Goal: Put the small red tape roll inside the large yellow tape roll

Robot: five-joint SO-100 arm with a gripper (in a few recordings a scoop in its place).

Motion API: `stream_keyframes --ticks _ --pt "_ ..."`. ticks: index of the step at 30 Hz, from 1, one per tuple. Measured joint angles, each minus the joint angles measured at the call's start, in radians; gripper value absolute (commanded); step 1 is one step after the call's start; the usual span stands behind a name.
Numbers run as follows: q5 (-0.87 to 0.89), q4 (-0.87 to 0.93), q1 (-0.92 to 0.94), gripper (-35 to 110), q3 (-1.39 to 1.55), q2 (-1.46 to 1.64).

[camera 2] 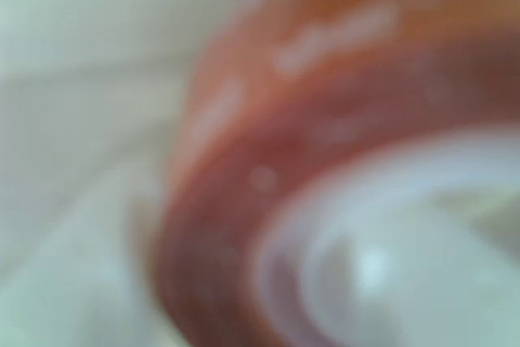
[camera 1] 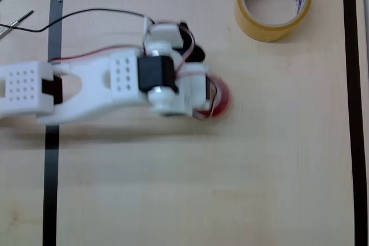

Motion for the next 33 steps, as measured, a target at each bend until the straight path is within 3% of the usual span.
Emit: stream_keyframes --ticks 9,24,31,33 --pt "0.0 -0.169 -0.095 0 0.0 0.12" --pt "0.103 -0.621 -0.221 0 0.002 0.129" --pt "0.138 -0.707 -0.259 0 0.002 0.095" --pt "0.138 -0.707 -0.264 15 0.002 0.064"
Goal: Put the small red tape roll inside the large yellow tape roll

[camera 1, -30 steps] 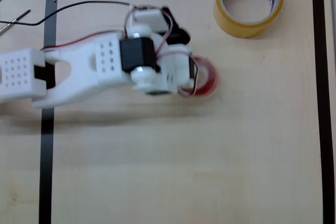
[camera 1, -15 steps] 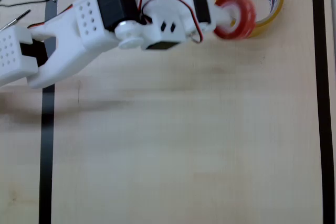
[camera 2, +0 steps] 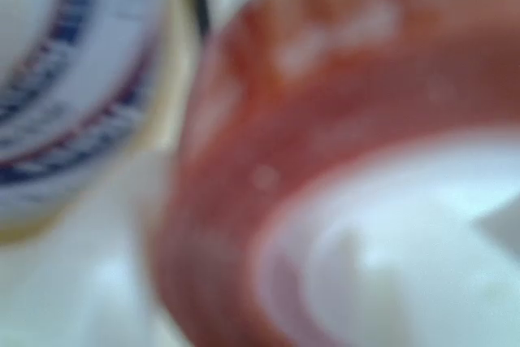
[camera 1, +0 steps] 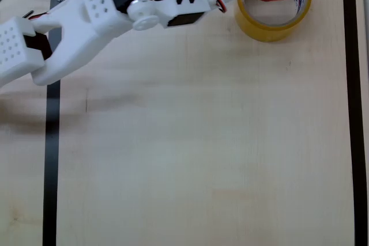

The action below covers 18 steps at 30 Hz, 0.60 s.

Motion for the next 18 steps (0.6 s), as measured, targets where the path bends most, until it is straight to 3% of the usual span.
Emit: stream_keyframes --ticks 2,10,13,18 --pt "0.0 0.0 -0.005 20 0.0 -0.02" --pt "0.003 0.0 -0.006 22 0.0 -0.037" --pt "0.003 0.017 -0.002 0 0.0 -0.037" --pt "0.009 0.149 0.0 0 0.0 -0.034"
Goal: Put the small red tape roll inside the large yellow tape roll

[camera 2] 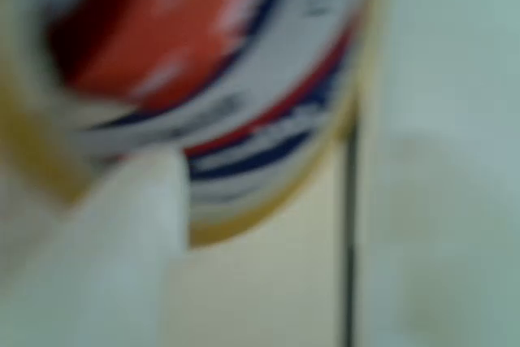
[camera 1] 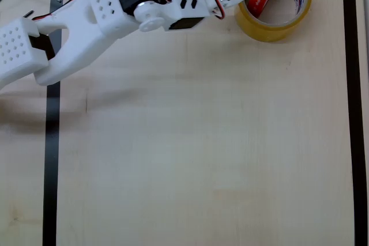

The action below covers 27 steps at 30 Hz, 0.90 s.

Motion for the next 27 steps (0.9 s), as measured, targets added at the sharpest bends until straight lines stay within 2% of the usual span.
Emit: stream_keyframes --ticks 15,19,23,27 --pt "0.051 0.571 0.106 0 0.009 0.41" --pt "0.069 0.592 0.123 0 0.219 0.64" --pt "0.092 0.588 0.11 0 0.568 0.922" --pt "0.098 0.387 0.127 0 1.045 1.267"
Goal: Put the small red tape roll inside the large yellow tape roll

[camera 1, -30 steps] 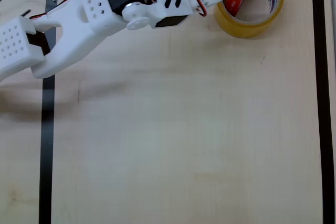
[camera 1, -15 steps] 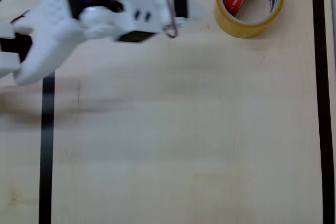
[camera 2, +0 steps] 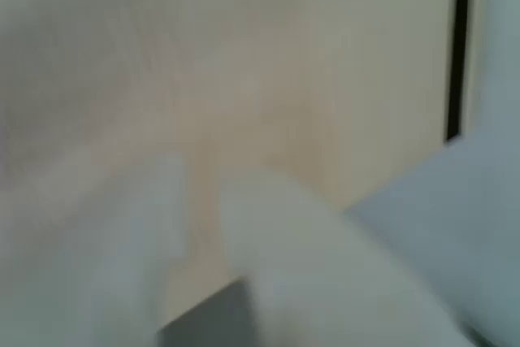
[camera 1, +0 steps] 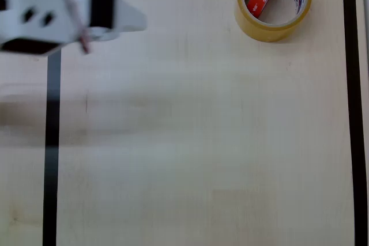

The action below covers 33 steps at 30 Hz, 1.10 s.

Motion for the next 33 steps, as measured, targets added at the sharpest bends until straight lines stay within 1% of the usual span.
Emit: stream_keyframes --ticks 6,8,10,16,22,28,33 --pt "0.0 -0.414 0.087 0 0.934 0.591" --pt "0.0 -0.483 0.118 0 1.173 0.756" --pt "0.0 -0.522 0.14 0 1.328 0.884" --pt "-0.034 -0.577 0.17 0 1.632 1.146" --pt "-0.077 -0.581 0.166 0 1.862 1.365" --pt "-0.12 -0.488 0.166 0 2.051 1.66" --pt "-0.123 -0.474 0.186 0 2.132 1.736"
